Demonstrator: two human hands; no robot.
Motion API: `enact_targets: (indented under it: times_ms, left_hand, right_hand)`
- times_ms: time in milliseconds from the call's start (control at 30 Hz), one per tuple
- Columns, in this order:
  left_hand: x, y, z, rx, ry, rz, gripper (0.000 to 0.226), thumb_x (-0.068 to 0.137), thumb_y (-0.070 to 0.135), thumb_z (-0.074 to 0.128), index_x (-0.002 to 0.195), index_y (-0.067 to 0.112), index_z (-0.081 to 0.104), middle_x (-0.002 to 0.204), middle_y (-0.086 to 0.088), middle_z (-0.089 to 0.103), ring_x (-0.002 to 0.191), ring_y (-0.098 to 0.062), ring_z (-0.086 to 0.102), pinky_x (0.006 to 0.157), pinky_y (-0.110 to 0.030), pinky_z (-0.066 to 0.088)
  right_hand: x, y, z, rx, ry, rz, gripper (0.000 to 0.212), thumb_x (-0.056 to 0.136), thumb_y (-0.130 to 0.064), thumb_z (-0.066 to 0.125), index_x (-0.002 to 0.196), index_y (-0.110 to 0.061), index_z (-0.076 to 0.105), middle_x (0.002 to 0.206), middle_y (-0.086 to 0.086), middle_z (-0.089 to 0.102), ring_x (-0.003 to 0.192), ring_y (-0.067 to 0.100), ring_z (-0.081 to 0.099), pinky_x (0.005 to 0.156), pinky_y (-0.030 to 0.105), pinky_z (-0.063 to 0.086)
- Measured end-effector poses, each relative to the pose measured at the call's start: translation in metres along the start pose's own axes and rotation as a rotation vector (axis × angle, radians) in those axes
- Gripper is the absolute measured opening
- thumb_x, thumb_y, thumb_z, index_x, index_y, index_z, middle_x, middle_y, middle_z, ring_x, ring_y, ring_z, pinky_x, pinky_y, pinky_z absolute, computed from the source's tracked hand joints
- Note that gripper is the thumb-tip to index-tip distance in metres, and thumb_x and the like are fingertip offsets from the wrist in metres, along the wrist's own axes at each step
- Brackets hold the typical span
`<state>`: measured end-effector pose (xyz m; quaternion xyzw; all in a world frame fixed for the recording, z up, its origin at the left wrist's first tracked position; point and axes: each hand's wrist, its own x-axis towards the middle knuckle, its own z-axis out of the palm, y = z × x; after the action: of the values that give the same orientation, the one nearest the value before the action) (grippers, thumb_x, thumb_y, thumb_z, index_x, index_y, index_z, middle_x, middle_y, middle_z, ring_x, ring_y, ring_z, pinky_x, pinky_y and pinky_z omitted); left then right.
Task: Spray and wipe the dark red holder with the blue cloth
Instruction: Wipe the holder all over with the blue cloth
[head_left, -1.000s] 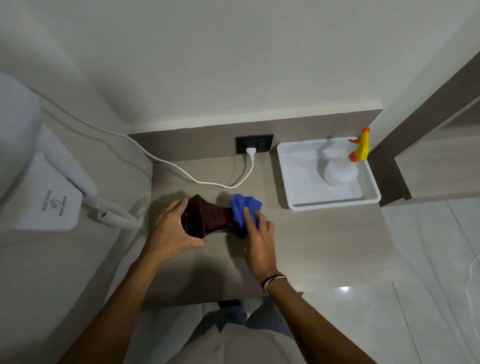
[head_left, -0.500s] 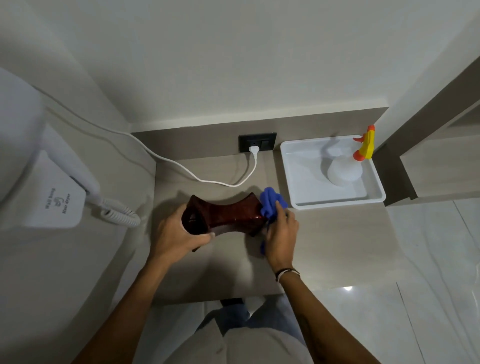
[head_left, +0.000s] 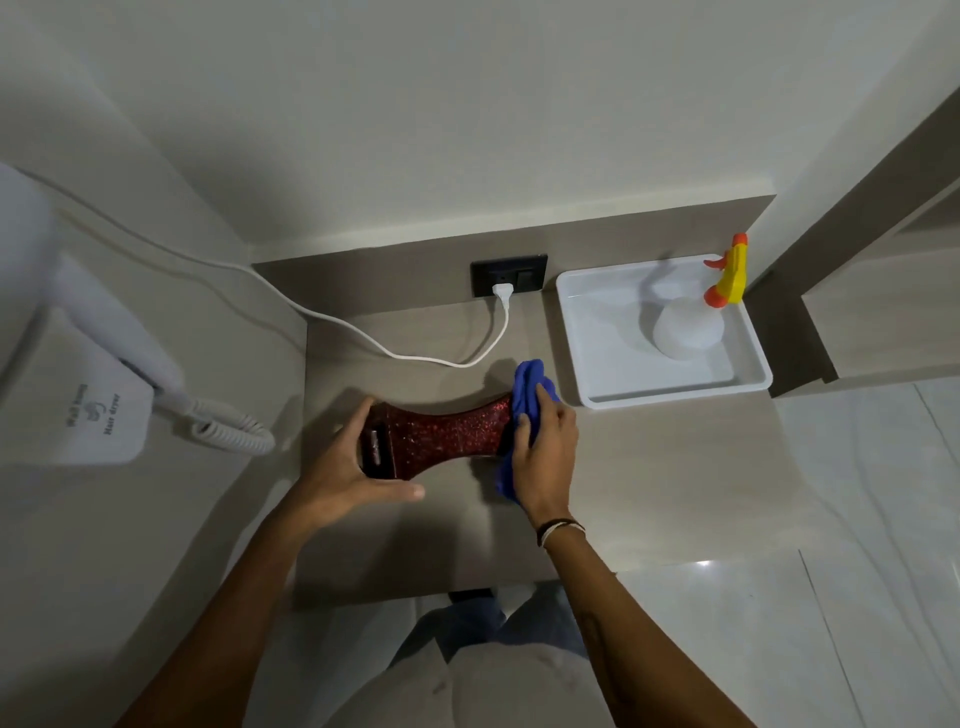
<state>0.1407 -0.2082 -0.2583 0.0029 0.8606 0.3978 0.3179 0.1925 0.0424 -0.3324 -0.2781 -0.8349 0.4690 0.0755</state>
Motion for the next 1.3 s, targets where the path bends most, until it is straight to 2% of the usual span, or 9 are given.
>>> enact_targets:
  times_ms: [133, 300, 467, 600, 800, 1033, 1133, 1200, 1300]
  left_hand:
    - [0.006, -0.001, 0.007, -0.065, 0.038, 0.036, 0.132, 0.045, 0.05, 0.104, 0.158, 0.042, 0.038, 0.144, 0.016, 0.061, 0.124, 0.003, 0.063, 0.101, -0.027, 0.052]
    - [0.014, -0.001, 0.009, -0.084, 0.065, 0.163, 0.095, 0.059, 0.01, 0.105, 0.14, 0.021, 0.057, 0.115, 0.029, 0.075, 0.108, 0.008, 0.07, 0.084, -0.007, 0.051]
    - [0.014, -0.009, 0.004, -0.091, 0.065, 0.126, 0.094, 0.055, 0.023, 0.107, 0.127, 0.054, 0.055, 0.109, 0.048, 0.068, 0.101, 0.022, 0.065, 0.073, 0.002, 0.048]
    - [0.017, -0.003, 0.007, -0.11, 0.079, 0.117, 0.093, 0.041, 0.052, 0.107, 0.119, 0.067, 0.058, 0.115, 0.03, 0.075, 0.103, 0.005, 0.074, 0.078, -0.011, 0.057]
    - [0.025, 0.0, 0.007, -0.086, 0.084, 0.138, 0.103, 0.037, 0.062, 0.105, 0.13, 0.049, 0.062, 0.12, 0.015, 0.079, 0.112, -0.01, 0.076, 0.094, -0.04, 0.062]
    - [0.021, -0.001, 0.011, -0.042, 0.123, 0.1, 0.09, 0.046, 0.047, 0.104, 0.124, 0.056, 0.058, 0.108, 0.019, 0.079, 0.097, -0.007, 0.078, 0.08, -0.042, 0.066]
    - [0.021, 0.005, 0.014, -0.012, 0.139, 0.125, 0.085, 0.045, 0.053, 0.102, 0.116, 0.061, 0.058, 0.104, 0.027, 0.077, 0.089, 0.003, 0.076, 0.072, -0.028, 0.06]
    - [0.023, 0.007, 0.015, -0.024, 0.132, 0.124, 0.085, 0.044, 0.051, 0.102, 0.118, 0.055, 0.061, 0.108, 0.021, 0.078, 0.097, -0.002, 0.076, 0.081, -0.036, 0.063]
    - [0.023, 0.005, 0.01, -0.041, 0.108, 0.122, 0.095, 0.044, 0.054, 0.105, 0.129, 0.043, 0.063, 0.116, 0.01, 0.079, 0.108, -0.013, 0.076, 0.091, -0.048, 0.063]
  right_hand:
    - [-0.029, -0.019, 0.01, -0.058, -0.158, -0.193, 0.064, 0.101, 0.002, 0.057, 0.161, -0.017, 0.044, 0.158, 0.018, 0.04, 0.139, 0.033, 0.046, 0.119, 0.048, 0.046]
    - [-0.069, -0.052, 0.028, 0.146, -0.354, -0.487, 0.071, 0.101, 0.008, 0.055, 0.162, -0.025, 0.043, 0.157, 0.006, 0.041, 0.135, 0.013, 0.045, 0.12, 0.012, 0.035]
    - [-0.035, -0.011, -0.008, -0.072, -0.405, -0.352, 0.067, 0.1, -0.004, 0.062, 0.16, -0.032, 0.048, 0.159, 0.014, 0.04, 0.135, 0.025, 0.05, 0.122, 0.025, 0.04]
    - [-0.017, 0.004, -0.024, -0.188, -0.199, -0.248, 0.08, 0.086, 0.021, 0.059, 0.158, -0.014, 0.051, 0.158, 0.018, 0.045, 0.135, 0.035, 0.048, 0.12, 0.045, 0.044]
    - [-0.045, -0.051, 0.009, 0.128, -0.387, -0.491, 0.064, 0.097, 0.011, 0.056, 0.154, -0.02, 0.058, 0.153, 0.01, 0.054, 0.132, 0.022, 0.053, 0.116, 0.01, 0.034]
    - [-0.019, 0.011, -0.028, -0.282, -0.17, -0.286, 0.089, 0.077, 0.025, 0.061, 0.156, -0.016, 0.055, 0.153, 0.024, 0.053, 0.127, 0.044, 0.056, 0.11, 0.054, 0.051]
    - [-0.028, -0.022, -0.013, -0.102, -0.248, -0.329, 0.066, 0.091, 0.01, 0.058, 0.152, -0.017, 0.059, 0.152, 0.017, 0.055, 0.136, 0.036, 0.053, 0.122, 0.041, 0.044]
    - [-0.046, -0.047, 0.003, 0.062, -0.304, -0.454, 0.058, 0.097, -0.002, 0.052, 0.151, -0.02, 0.06, 0.152, 0.014, 0.055, 0.135, 0.023, 0.052, 0.121, 0.018, 0.035]
    - [-0.051, -0.051, 0.01, 0.14, -0.326, -0.533, 0.06, 0.098, 0.001, 0.055, 0.153, -0.024, 0.058, 0.153, 0.01, 0.053, 0.133, 0.009, 0.048, 0.118, 0.011, 0.035]
